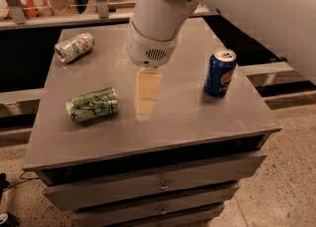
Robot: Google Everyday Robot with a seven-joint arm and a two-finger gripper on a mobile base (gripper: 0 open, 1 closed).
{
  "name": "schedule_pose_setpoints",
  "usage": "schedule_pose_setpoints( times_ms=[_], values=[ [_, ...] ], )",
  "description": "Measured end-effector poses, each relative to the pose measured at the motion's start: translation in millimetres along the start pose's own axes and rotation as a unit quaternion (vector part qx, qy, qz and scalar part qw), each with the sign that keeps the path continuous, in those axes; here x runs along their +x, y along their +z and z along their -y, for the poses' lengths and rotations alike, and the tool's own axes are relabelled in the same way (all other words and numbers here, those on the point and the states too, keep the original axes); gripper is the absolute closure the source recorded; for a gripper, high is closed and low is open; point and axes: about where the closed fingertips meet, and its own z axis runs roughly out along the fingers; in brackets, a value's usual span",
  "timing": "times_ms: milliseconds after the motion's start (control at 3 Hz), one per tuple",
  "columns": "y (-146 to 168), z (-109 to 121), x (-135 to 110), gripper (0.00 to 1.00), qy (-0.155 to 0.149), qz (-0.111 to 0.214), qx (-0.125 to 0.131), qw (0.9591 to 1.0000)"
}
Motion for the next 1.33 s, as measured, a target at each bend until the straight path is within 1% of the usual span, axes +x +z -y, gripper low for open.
schedule_pose_setpoints(
  times_ms=[667, 1000, 1333],
  values=[
    [14.1, 13.7, -2.8, 0.0, 0.0, 0.015, 0.005, 0.9999],
    [21.5, 16.4, -6.8, 0.0, -0.005, 0.028, -0.001, 0.9996],
    [36.5, 16.2, -8.5, 0.0, 0.002, 0.047, -0.009, 0.9989]
  ],
)
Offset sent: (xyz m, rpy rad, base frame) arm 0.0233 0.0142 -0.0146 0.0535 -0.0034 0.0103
